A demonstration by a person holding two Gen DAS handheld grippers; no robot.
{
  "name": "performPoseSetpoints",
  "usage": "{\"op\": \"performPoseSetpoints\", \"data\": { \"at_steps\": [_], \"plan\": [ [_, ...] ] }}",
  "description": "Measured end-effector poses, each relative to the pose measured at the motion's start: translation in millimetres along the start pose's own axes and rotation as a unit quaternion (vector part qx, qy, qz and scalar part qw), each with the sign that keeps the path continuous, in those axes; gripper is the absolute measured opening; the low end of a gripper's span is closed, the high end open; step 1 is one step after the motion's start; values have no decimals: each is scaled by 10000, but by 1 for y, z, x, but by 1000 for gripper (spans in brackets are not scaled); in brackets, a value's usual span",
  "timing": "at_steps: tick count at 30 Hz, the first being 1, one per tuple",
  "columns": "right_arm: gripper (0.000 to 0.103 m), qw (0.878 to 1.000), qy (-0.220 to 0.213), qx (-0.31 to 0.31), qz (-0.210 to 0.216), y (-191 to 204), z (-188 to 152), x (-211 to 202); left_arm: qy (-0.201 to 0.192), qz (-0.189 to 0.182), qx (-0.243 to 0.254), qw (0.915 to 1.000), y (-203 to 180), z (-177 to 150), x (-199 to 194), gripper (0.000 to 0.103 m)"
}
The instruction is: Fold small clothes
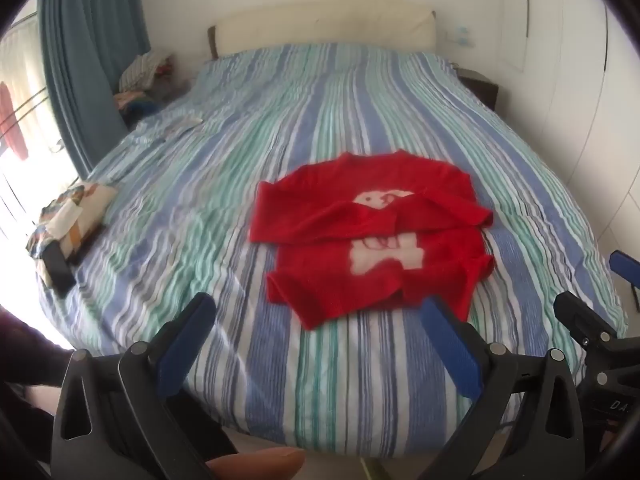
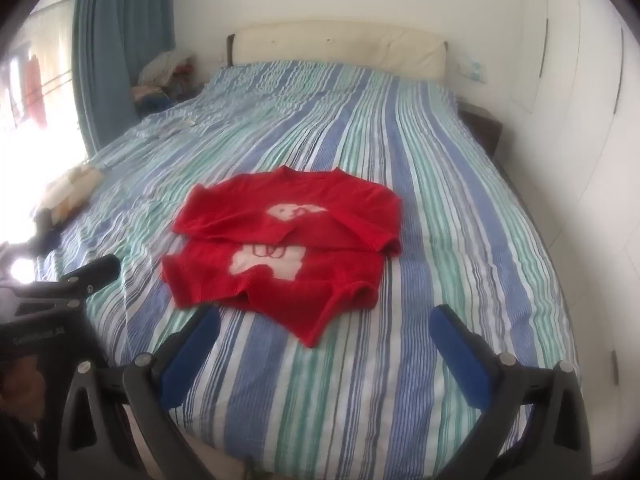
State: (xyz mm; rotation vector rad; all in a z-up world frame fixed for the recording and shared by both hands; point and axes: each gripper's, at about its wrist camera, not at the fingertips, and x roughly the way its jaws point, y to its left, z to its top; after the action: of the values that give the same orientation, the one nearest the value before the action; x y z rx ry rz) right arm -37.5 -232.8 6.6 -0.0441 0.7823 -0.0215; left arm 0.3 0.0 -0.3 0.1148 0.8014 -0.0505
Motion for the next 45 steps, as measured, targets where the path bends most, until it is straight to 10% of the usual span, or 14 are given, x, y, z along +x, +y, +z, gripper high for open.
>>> {"op": "performPoseSetpoints", "data": {
  "at_steps": [45],
  "plan": [
    [103,9997,-91,32,-225,8,11,-1,391,-235,-68,9989,4,5,10,103]
  ]
}}
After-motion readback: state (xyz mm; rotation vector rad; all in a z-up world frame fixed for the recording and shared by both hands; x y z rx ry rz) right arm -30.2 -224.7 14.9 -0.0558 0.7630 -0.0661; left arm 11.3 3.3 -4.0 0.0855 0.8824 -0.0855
